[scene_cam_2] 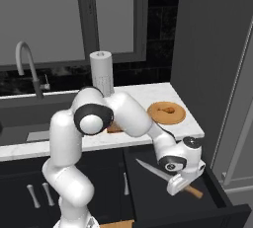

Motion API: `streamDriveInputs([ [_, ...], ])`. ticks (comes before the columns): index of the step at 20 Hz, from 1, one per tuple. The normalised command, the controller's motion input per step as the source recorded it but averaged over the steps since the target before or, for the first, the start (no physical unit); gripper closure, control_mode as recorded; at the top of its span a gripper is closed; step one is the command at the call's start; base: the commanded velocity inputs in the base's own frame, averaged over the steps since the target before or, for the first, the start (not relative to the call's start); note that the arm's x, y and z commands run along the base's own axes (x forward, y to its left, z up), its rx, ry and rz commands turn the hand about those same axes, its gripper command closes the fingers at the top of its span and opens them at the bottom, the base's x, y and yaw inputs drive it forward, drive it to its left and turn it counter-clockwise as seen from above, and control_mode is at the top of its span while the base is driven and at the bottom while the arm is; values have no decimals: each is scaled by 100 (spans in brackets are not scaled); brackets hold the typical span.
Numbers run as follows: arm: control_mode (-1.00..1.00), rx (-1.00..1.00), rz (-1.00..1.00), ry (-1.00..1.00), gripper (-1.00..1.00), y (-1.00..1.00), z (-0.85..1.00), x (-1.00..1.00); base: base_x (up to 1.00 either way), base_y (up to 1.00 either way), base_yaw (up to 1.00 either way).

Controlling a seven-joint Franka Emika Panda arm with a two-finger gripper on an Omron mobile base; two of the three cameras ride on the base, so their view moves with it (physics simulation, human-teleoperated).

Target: Pick up the knife from the drawer and place it on the cutting board. Then place the meat from the plate to the cutting board.

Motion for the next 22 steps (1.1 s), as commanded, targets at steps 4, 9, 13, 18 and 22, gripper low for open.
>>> streamDriveInputs([
  [4, -100, 0, 0, -1, 100, 25, 87, 0, 0, 0, 0],
  [9, -100, 0, 0, -5, 100, 42, 80, 53, 0, 0, 0],
  [13, -100, 0, 0, 0, 100, 67, 52, 88, 0, 0, 0],
  [18, -100, 0, 0, 1, 100, 81, 29, 96, 0, 0, 0],
  [22, -100, 0, 4, 8, 100, 70, 3, 99, 0, 0, 0],
])
